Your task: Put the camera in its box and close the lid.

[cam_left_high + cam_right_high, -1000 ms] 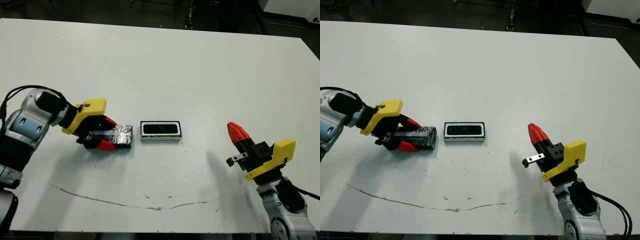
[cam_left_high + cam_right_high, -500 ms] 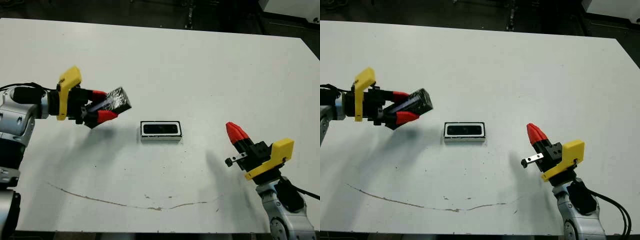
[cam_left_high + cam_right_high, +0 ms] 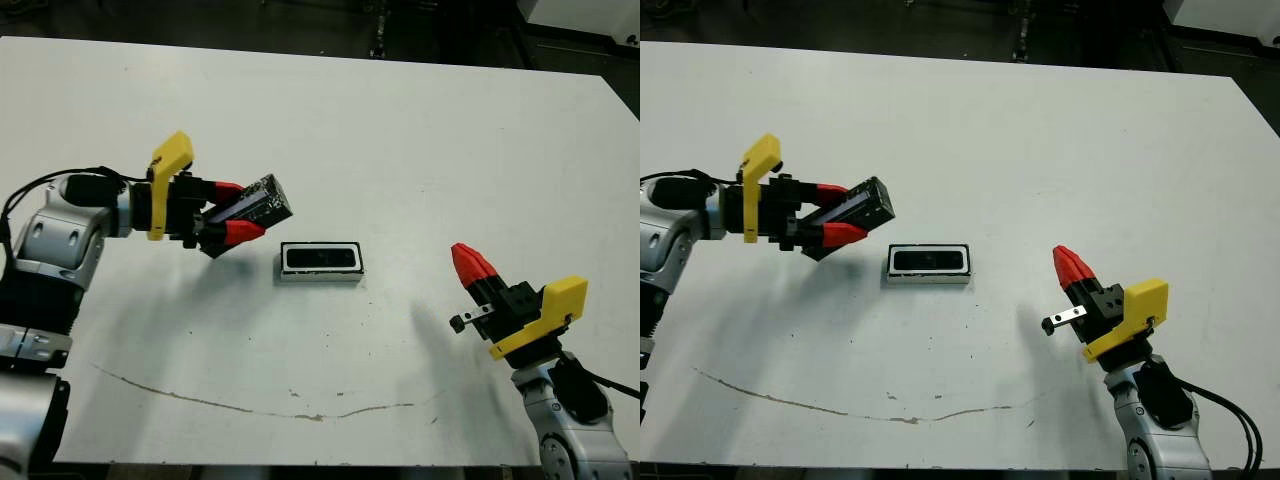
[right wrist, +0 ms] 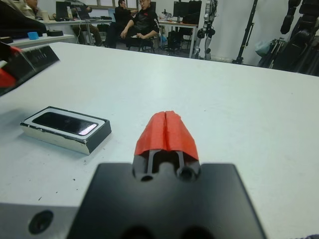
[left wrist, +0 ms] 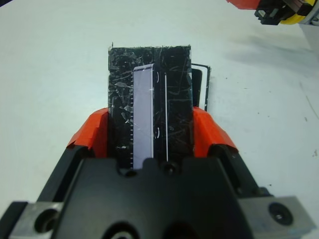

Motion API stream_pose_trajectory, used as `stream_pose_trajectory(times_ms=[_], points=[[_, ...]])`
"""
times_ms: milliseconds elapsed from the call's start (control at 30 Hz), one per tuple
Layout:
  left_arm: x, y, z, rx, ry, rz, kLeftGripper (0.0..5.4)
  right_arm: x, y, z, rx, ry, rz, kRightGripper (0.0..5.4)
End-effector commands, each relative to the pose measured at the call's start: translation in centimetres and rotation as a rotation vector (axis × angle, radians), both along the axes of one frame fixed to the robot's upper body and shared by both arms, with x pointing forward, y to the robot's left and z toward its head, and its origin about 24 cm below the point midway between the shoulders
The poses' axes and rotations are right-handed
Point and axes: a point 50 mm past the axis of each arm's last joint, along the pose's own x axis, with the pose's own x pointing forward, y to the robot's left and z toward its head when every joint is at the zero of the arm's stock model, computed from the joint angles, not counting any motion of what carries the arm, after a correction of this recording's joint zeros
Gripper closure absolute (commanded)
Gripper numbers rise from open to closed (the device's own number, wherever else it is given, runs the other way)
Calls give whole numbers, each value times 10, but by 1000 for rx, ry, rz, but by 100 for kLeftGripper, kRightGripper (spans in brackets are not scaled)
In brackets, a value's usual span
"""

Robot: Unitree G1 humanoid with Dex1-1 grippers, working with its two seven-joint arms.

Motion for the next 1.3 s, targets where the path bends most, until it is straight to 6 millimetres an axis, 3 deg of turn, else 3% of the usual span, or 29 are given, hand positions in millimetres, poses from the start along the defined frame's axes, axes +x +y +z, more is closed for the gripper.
stream_pose_trajectory(times_ms=[33,433,767,1300], points=[[3,-6,-7,33,11,-5,224,-1,-3,0,-15,12,-9,540],[7,-20,-27,121,11,-72,224,-1,-4,-1,-3,17,-4,540],[9,-24,-37,114,116,-131,224,-1,-2,-1,-3,21,0,540],[-4,-29,-27,35,203,-274,224,-1,0,-2,-10,21,4,540]])
